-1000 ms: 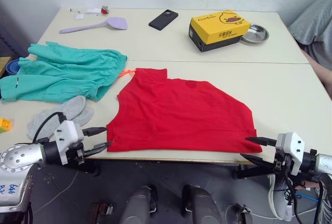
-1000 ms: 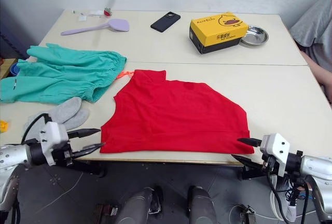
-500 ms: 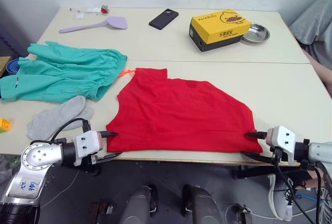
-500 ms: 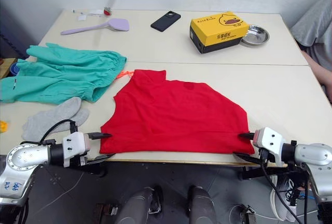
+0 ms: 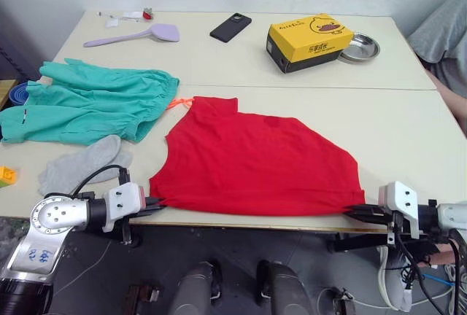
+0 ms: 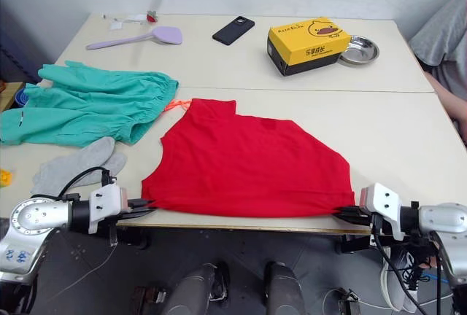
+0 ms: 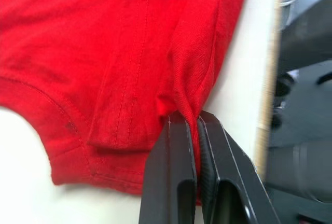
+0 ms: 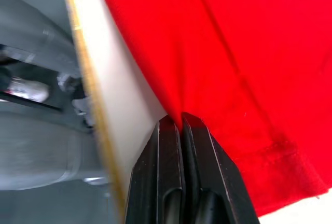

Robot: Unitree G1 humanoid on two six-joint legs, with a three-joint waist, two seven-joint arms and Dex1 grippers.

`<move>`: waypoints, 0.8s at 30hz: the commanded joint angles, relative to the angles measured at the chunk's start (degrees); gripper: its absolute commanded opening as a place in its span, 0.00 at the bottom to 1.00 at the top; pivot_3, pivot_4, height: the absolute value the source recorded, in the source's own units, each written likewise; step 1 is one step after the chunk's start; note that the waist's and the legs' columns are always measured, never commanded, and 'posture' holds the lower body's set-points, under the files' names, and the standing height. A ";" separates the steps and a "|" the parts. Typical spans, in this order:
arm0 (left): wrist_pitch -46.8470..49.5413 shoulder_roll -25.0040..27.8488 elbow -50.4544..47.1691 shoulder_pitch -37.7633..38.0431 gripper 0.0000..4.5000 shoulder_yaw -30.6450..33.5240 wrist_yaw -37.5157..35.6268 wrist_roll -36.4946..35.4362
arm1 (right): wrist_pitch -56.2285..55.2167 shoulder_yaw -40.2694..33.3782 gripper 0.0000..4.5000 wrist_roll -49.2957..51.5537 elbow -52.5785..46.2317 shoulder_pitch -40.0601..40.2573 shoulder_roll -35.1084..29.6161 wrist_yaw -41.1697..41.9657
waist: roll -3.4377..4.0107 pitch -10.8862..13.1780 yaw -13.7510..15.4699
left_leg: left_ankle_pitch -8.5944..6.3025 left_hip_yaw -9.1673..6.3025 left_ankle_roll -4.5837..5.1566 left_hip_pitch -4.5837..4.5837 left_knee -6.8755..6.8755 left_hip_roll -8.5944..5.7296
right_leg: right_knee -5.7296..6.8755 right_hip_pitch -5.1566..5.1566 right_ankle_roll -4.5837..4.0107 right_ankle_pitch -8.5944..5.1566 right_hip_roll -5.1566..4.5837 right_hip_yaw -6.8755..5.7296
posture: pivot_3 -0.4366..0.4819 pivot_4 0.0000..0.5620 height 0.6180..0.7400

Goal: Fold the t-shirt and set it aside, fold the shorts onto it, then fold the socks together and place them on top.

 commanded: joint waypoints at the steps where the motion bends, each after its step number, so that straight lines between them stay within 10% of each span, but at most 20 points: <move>1: 0.29 1.59 -1.15 3.85 0.00 1.98 -2.43 -1.80 | 1.36 -1.95 0.00 0.99 -1.44 3.37 -1.58 0.96 | -0.01 -0.01 -0.06 | -0.04 0.00 0.07 0.01 0.00 0.00 | -0.01 0.02 0.00 0.00 0.00 0.00 | 0.48 0.27 1.00; 9: 4.09 1.24 -2.52 4.16 0.00 3.80 -0.55 -4.43 | 6.46 -3.46 0.00 3.94 -3.14 3.32 -0.39 -2.18 | -0.03 -0.04 -0.02 | -0.10 0.00 0.15 0.02 0.00 0.03 | -0.02 0.01 -0.04 -0.02 0.00 0.03 | 0.48 0.27 1.00; 17: 24.44 7.41 -5.66 3.76 0.48 12.50 -4.95 -18.23 | 26.64 -10.18 0.49 15.88 -12.63 5.94 -6.85 1.29 | 0.08 0.03 -0.03 | -0.09 0.00 0.13 -0.04 -0.06 0.06 | 0.02 -0.10 -0.12 -0.07 0.00 0.02 | 0.48 0.27 1.00; 24: 43.41 6.04 1.34 -17.16 0.93 9.17 1.82 -25.79 | 38.85 -7.69 0.98 19.24 -2.72 -11.89 -6.72 -4.29 | 0.07 0.03 0.07 | -0.07 -0.02 0.10 -0.01 0.01 0.05 | 0.03 -0.07 -0.12 -0.05 0.00 0.02 | 0.48 0.27 1.00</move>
